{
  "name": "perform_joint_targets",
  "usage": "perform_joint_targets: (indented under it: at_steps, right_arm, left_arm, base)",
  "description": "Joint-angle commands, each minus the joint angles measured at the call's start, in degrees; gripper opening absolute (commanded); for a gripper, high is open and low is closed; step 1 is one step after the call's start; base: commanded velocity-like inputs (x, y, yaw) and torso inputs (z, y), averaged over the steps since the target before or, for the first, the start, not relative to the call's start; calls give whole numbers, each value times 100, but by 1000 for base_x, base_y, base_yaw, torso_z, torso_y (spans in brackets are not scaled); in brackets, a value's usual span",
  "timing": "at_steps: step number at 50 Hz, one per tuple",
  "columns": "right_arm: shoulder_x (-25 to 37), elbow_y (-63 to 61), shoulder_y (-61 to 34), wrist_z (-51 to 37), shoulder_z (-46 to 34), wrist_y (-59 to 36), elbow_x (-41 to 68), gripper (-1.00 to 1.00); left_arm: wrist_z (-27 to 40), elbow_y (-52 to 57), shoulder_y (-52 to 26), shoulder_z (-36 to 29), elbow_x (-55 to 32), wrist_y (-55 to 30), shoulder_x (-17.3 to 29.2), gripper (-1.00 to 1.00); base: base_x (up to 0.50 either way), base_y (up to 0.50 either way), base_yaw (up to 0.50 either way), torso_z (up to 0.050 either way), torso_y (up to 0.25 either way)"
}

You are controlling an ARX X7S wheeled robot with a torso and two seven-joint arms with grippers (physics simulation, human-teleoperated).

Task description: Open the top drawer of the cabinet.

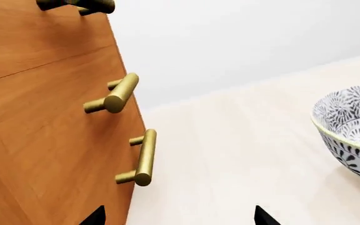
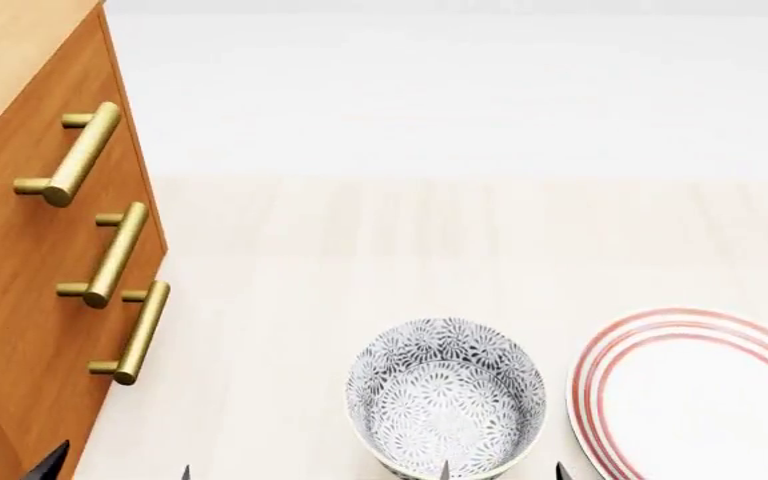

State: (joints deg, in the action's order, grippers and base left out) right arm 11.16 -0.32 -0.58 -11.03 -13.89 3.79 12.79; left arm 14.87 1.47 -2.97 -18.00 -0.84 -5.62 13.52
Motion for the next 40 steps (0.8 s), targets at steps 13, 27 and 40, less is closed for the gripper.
perform_joint_targets:
  at_steps: [13,27,40]
  right_arm:
    - [-42,-25,19,26,49,-37,-61,100]
    - [-26,38,-36,-15,33,-18,-9,100]
    - [1,35,-58,-46,21,-51,70,100]
  left_arm:
    - [-150,-1,-923,-1178,2477,-952,707,100]
    - [-354,-76,-1470,-1650,3440,-1378,918,100]
    - [-669,151,-1769,-1831,3922,-1755,1011,100]
  base:
    - [0,0,0,0,0]
    - [0,0,0,0,0]
    - [0,0,0,0,0]
